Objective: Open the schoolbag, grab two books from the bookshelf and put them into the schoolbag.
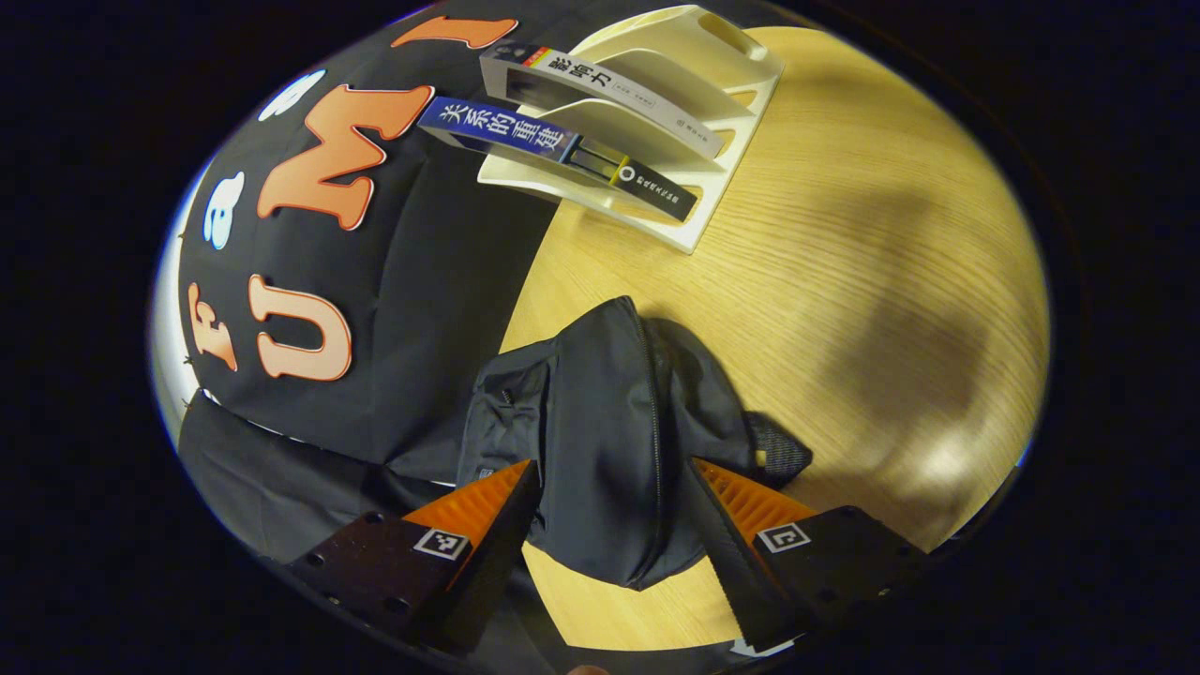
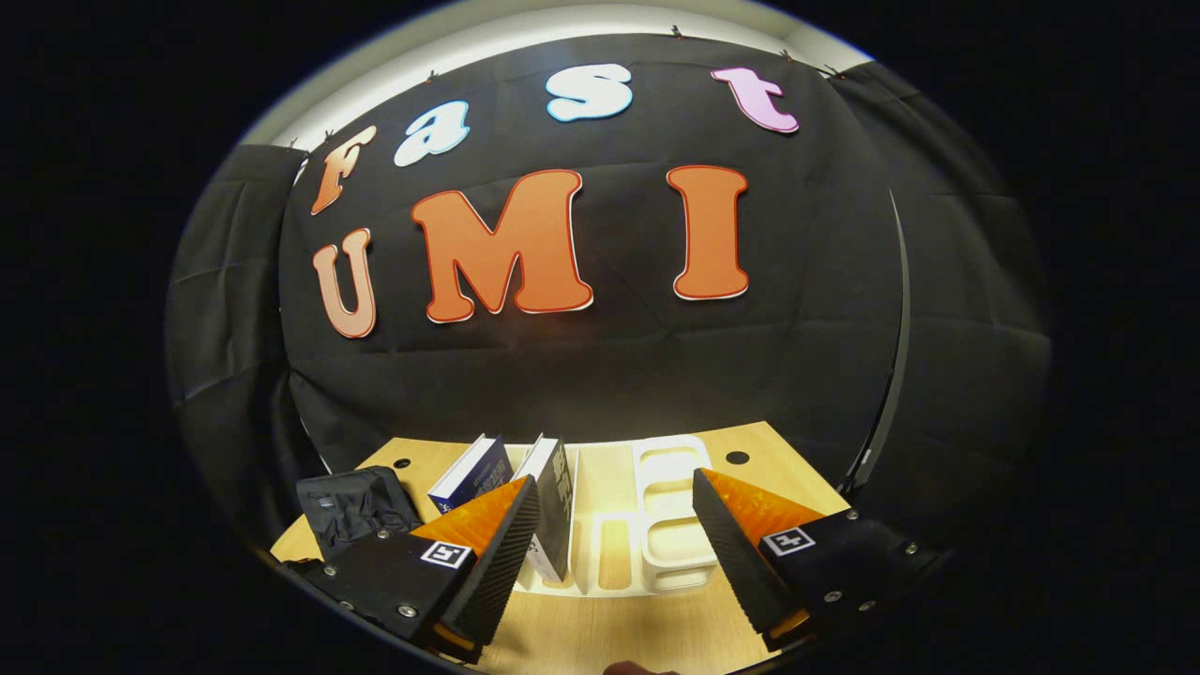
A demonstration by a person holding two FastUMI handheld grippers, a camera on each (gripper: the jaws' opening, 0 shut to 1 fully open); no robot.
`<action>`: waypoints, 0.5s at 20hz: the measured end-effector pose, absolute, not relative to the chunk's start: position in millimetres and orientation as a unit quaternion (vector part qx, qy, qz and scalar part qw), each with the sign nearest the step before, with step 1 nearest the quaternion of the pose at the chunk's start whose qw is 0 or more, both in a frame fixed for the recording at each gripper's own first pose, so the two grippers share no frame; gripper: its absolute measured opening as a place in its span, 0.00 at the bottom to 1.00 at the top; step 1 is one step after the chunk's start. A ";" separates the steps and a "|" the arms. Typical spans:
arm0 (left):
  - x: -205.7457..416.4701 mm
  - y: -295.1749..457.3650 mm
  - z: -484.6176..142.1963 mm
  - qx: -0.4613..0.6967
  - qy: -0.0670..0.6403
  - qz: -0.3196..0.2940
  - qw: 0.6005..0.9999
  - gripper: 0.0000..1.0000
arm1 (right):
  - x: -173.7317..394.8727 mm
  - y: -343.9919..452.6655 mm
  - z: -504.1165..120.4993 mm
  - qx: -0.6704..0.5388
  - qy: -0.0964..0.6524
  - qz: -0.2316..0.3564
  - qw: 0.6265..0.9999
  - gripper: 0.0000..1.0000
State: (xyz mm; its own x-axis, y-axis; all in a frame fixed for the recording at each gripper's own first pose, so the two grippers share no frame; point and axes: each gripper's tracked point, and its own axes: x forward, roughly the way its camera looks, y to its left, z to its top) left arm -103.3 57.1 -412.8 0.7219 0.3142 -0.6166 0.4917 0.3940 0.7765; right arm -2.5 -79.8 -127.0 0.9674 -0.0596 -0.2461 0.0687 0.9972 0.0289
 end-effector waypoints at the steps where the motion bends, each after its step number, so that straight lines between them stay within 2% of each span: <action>1: -100.1 61.9 -408.9 0.547 0.366 -0.049 0.751 0.96 | -2.0 -81.8 -126.5 0.019 0.123 -0.035 0.992 0.97; 8: -66.1 68.0 -411.8 0.554 0.363 -0.022 0.749 0.95 | 1.7 -92.7 -123.5 0.032 0.124 -0.045 0.991 0.96; 9: -62.3 68.0 -415.7 0.557 0.364 -0.021 0.746 1.00 | 2.1 -93.1 -122.0 0.029 0.124 -0.045 0.991 0.96; 10: -60.5 69.4 -420.9 0.558 0.370 -0.019 0.742 0.95 | 2.2 -93.8 -121.9 0.025 0.124 -0.046 0.991 0.96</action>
State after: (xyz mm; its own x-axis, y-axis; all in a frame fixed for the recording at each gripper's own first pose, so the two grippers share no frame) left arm -60.5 69.4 -420.9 0.7252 0.3859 -0.5702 0.4409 0.3758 0.8151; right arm 2.2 -93.8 -121.9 0.9651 -0.0851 -0.2475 0.0975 0.9945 0.0380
